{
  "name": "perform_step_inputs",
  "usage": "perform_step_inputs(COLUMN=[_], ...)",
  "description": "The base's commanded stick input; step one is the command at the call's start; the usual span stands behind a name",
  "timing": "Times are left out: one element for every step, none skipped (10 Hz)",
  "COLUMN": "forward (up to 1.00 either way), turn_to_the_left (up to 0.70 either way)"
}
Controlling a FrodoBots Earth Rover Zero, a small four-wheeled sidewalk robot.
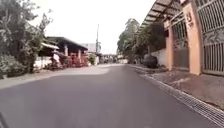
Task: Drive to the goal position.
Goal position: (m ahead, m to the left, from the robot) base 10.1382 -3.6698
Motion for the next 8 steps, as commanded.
perform_step_inputs(forward=[0.70,0.70,0.70,0.70,0.70,0.70,0.70,0.70], turn_to_the_left=[0.00,0.00,0.00,0.00,0.00,0.00,0.00,0.00])
